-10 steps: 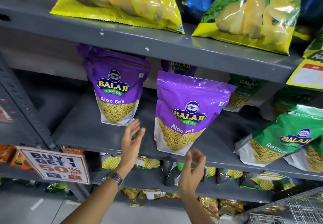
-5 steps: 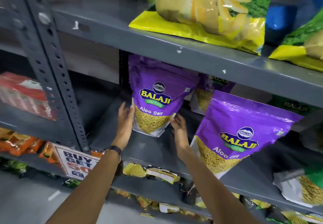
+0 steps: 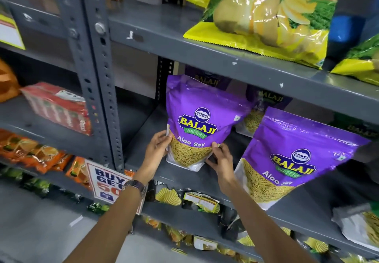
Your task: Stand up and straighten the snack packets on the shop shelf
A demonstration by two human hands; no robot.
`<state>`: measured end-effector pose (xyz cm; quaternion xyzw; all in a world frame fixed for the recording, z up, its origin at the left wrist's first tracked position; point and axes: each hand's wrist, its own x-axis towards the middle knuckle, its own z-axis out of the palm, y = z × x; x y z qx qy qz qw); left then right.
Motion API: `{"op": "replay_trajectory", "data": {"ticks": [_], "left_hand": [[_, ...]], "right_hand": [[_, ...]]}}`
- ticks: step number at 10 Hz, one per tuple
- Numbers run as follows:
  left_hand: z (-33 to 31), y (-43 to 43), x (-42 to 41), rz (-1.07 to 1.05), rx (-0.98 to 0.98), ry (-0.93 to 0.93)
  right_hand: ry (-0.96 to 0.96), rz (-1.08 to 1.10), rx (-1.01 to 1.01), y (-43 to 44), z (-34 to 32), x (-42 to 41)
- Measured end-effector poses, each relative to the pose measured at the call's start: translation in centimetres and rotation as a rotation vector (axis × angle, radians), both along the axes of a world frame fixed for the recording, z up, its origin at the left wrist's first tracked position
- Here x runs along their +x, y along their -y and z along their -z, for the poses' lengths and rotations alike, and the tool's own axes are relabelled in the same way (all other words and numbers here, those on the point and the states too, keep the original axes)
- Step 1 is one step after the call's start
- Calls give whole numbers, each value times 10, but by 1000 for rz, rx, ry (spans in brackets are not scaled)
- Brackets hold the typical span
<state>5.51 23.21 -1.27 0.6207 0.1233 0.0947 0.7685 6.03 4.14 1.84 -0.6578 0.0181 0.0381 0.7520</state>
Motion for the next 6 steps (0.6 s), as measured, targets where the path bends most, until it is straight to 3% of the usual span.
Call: {"op": "replay_trajectory", "data": {"ticks": [5,6], "left_hand": [[-2,-2,-43,38,-46,-11],[7,-1,-53,-103,-66,10]], "right_hand": [[-38,-55,19,1,-5,-46],[-4,32,12,-7,3,-53]]}}
